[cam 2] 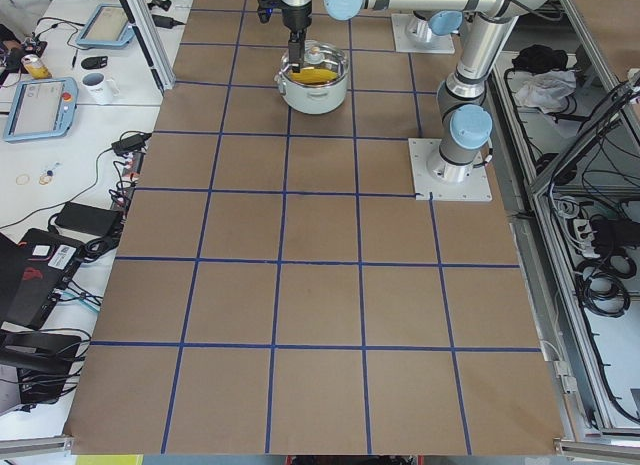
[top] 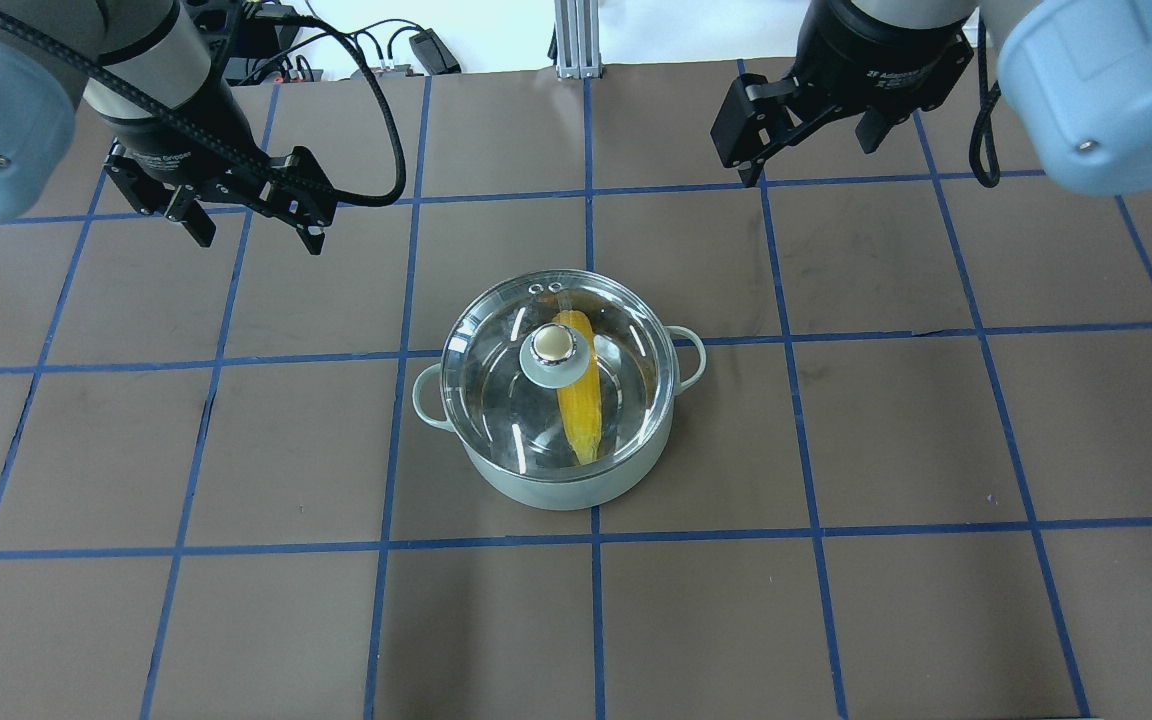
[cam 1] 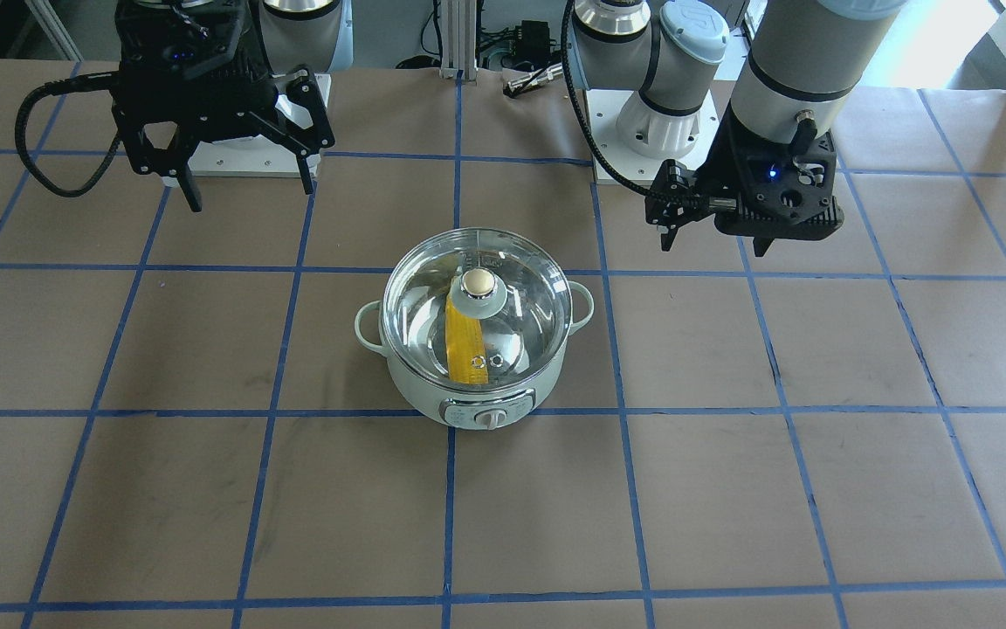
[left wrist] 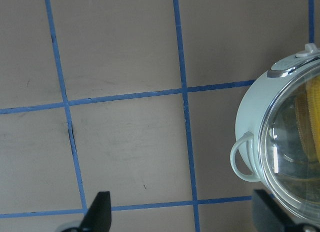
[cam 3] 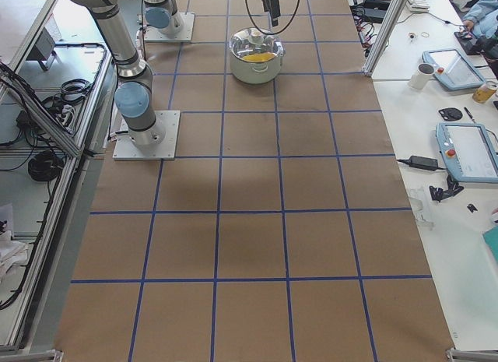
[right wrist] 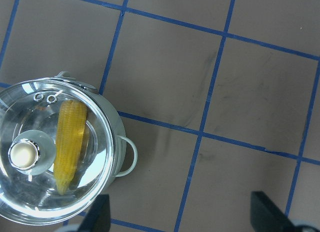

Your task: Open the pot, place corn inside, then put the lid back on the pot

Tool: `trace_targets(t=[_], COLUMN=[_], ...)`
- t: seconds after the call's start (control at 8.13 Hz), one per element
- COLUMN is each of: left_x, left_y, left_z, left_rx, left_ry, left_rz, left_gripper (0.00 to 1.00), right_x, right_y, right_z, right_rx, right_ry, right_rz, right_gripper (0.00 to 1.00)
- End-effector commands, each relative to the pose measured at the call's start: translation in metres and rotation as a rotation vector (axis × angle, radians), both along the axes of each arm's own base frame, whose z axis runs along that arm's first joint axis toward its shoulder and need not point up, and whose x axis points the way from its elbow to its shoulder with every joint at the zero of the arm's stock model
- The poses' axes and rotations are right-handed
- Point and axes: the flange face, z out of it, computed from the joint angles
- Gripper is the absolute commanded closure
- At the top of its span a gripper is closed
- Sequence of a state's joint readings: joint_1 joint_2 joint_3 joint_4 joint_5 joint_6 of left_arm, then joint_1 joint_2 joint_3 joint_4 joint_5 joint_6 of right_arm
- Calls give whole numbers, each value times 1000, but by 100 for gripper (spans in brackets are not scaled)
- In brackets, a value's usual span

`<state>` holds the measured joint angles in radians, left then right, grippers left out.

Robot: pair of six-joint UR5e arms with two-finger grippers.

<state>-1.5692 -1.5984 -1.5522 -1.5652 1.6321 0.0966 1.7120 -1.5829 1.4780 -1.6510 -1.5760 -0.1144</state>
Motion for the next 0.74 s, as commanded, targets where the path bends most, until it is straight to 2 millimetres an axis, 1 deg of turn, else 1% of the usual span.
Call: trace_targets(t=[0.0, 0.61], left_x=[0, 1], left_y=[0, 3], left_z=[0, -3], left_rx=[0, 6], left_ry=[-2, -2], left_rz=[0, 1], left_gripper=[0, 0], right_x=[0, -1], right_y=[-2, -2], right_z=[-2, -3], right_rx=[2, 11], right_ry=[1, 8], right_rz=[5, 3], right_gripper=[0, 0])
